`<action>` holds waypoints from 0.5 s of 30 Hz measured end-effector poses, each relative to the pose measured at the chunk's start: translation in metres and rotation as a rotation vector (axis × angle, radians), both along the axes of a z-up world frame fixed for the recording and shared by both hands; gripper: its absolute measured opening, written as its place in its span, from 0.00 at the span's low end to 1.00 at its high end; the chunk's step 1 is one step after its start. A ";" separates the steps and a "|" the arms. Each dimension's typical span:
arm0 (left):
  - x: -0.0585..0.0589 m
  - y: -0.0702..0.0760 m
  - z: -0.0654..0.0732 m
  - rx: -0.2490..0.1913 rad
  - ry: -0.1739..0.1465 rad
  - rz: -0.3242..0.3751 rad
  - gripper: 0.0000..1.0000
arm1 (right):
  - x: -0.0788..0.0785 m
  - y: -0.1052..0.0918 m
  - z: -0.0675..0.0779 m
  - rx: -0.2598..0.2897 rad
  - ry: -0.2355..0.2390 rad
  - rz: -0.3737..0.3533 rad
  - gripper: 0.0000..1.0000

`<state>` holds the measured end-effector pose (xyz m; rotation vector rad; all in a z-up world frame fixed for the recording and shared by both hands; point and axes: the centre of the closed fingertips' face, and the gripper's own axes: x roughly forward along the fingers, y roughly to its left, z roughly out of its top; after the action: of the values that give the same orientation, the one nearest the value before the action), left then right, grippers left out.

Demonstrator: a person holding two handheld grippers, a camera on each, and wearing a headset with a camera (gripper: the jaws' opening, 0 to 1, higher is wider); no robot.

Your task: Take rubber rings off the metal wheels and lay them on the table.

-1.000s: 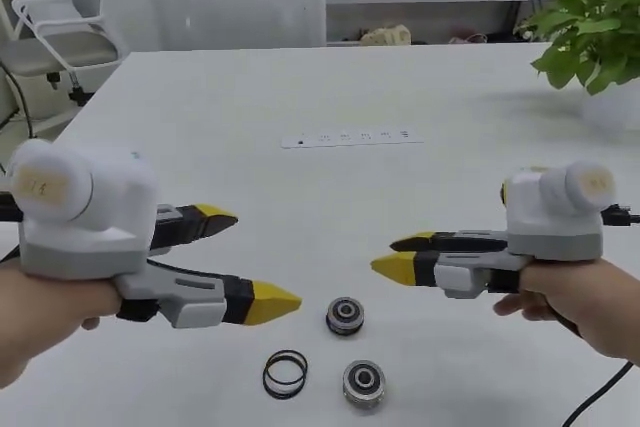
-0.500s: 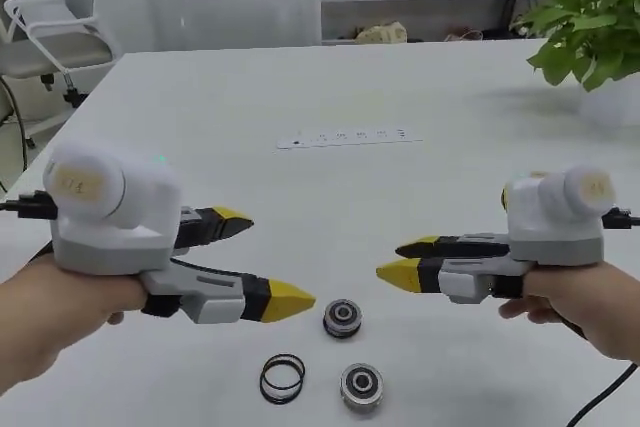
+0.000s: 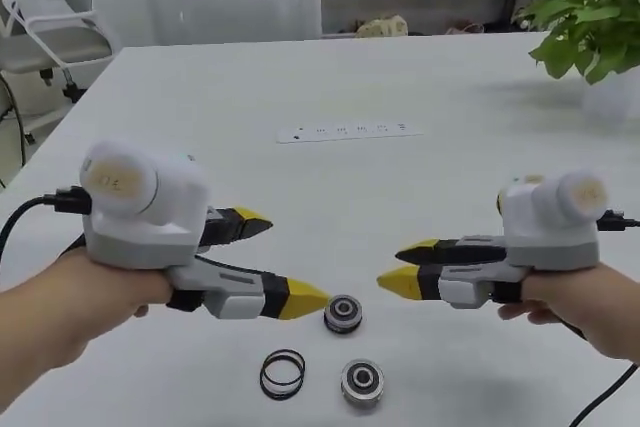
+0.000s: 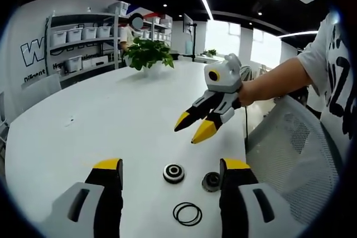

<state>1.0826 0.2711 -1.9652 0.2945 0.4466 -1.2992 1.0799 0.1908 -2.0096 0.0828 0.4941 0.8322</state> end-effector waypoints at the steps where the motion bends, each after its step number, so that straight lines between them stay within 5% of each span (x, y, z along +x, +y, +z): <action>1: 0.000 -0.001 -0.002 0.002 0.001 -0.002 0.67 | -0.001 0.001 -0.001 -0.003 0.001 0.002 0.33; 15: 0.004 -0.011 -0.015 0.010 0.036 -0.011 0.62 | 0.000 -0.003 -0.018 -0.035 0.020 0.017 0.33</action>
<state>1.0864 0.2605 -1.9805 0.2824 0.4824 -1.3149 1.0802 0.1879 -2.0271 0.0551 0.5289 0.8402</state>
